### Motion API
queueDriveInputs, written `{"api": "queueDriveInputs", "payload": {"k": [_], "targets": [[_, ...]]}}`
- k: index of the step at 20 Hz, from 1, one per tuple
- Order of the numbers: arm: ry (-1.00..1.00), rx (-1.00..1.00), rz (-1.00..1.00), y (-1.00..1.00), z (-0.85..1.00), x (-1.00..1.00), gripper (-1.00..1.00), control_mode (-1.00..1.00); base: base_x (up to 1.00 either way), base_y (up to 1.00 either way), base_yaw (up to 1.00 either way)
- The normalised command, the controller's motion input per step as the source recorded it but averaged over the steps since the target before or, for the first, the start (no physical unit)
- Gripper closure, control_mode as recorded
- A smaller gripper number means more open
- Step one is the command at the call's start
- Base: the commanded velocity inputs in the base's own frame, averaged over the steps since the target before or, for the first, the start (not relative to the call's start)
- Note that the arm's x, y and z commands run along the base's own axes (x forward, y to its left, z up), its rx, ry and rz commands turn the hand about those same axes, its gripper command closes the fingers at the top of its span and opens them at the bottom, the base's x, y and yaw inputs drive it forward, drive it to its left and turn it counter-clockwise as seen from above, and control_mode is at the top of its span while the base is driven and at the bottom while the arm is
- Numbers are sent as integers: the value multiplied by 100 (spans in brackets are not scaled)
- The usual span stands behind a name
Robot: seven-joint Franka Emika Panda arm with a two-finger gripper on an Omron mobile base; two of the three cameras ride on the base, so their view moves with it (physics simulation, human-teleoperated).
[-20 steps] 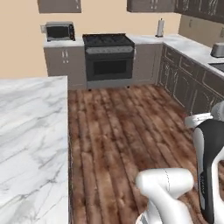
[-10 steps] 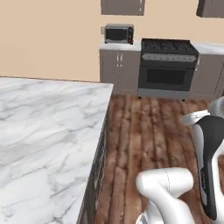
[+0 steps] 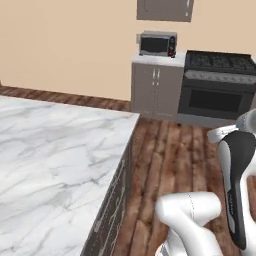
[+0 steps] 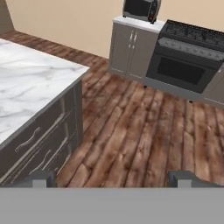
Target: Transport the fish and broccoli to the fridge. Place the fish on the rack containing meat and place the broccoli on the rack containing the vegetable, ensuring meats and vegetables are on different racks.
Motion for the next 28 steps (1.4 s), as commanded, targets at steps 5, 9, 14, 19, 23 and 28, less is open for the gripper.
{"api": "queueDriveInputs", "payload": {"k": [5,9,14,19,23,28], "targets": [[0,0,0,0,0,0,-100,100,100,-100,2],[0,0,0,0,0,0,-100,100,100,-100,0],[0,0,0,0,0,0,-100,100,100,-100,0],[0,0,0,0,0,0,-100,100,100,-90,9],[0,0,0,0,0,0,-100,100,100,-38,34],[0,0,0,0,0,0,-100,100,100,-28,49]]}}
